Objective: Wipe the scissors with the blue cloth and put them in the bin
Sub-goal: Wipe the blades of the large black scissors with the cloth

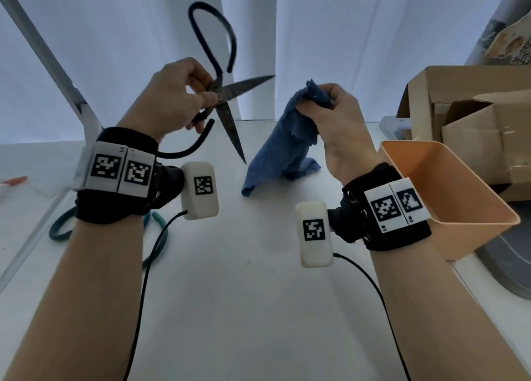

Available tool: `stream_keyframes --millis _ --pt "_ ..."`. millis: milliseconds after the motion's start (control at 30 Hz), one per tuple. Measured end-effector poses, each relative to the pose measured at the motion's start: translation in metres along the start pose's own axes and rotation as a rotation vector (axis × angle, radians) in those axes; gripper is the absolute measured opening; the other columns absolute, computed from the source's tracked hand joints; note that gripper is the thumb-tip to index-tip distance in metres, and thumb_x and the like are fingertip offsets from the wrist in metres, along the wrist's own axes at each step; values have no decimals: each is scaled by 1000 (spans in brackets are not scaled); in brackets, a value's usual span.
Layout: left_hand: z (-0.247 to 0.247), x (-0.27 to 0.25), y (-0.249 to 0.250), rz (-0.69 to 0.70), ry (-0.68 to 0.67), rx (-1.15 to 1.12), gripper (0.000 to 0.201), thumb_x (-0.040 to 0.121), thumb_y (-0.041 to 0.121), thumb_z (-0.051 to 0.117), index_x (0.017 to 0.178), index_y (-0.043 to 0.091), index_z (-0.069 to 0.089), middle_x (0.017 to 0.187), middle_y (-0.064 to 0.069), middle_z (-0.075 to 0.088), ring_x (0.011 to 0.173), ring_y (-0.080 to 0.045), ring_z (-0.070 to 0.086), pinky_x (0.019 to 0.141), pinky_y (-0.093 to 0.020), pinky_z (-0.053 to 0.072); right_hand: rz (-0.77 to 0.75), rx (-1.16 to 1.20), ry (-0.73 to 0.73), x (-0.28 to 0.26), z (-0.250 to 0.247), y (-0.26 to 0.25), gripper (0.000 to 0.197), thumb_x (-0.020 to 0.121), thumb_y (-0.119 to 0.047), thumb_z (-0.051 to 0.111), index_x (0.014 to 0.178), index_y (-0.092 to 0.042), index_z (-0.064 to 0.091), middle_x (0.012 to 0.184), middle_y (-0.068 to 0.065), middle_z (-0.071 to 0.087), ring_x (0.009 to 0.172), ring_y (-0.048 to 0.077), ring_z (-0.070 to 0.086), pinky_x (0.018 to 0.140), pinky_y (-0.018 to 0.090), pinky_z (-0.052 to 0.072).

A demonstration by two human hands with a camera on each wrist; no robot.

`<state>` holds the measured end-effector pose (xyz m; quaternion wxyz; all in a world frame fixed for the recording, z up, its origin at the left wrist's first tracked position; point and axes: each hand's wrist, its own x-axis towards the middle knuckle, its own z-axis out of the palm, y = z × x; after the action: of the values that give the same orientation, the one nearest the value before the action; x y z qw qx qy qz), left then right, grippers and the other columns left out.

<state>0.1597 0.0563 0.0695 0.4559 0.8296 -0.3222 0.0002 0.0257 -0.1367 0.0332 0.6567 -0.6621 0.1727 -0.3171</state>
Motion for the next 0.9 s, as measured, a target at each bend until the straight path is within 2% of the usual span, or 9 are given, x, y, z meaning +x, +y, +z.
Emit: stream_keyframes --millis 67,133,233,300,367,433,667,767,900 --pt "8 -2 4 18 -70 65 15 94 14 67 106 11 59 91 1 67 47 -16 61 44 -23 46 -84 24 -13 -6 4 -5 13 87 -8 71 94 -12 61 92 4 64 86 11 62 70 16 50" --pt "15 -3 9 36 -149 115 14 93 15 68 105 14 60 91 4 67 47 -13 62 44 -20 46 -134 5 -46 -9 7 -6 15 86 -6 73 94 -10 61 93 3 66 88 9 64 73 15 51" --pt "25 -6 17 82 -226 147 13 93 13 67 103 15 59 92 2 67 46 -12 62 44 -18 45 -129 -94 -77 -10 9 -2 35 82 -14 79 109 -11 58 104 2 70 99 10 68 88 27 56" --pt "30 -7 22 102 -252 166 13 94 12 66 104 16 58 93 1 67 47 -14 62 45 -18 45 -96 -171 -76 -10 10 0 51 81 -17 81 121 -14 49 108 1 71 101 10 68 94 29 54" --pt "32 -8 25 110 -269 186 13 94 13 65 104 16 58 94 1 67 47 -14 62 45 -18 46 -85 -229 -74 -11 9 1 58 80 -16 81 124 -15 44 108 1 71 100 9 68 91 22 52" --pt "32 -8 27 120 -281 199 13 94 13 65 104 16 57 95 2 66 45 -12 61 45 -18 46 -91 -274 -77 -12 8 0 60 79 -17 83 124 -15 44 107 1 70 99 10 67 87 20 54" --pt "25 -10 36 169 -326 239 12 94 13 65 101 21 58 94 8 65 46 -15 61 48 -18 46 -106 -368 -49 -11 9 2 54 73 -23 86 112 -16 49 95 4 72 92 17 69 88 35 56" --pt "20 -12 35 175 -341 228 12 93 14 66 101 22 60 93 8 67 50 -21 64 51 -21 50 -98 -393 -75 -11 9 2 49 74 -24 85 108 -18 50 92 5 73 91 21 69 89 44 55" --pt "11 -12 30 150 -358 194 14 92 15 69 102 21 62 93 7 68 54 -28 67 52 -23 53 -94 -396 -96 -11 12 3 43 79 -19 82 109 -15 53 94 3 75 91 18 68 91 43 54"
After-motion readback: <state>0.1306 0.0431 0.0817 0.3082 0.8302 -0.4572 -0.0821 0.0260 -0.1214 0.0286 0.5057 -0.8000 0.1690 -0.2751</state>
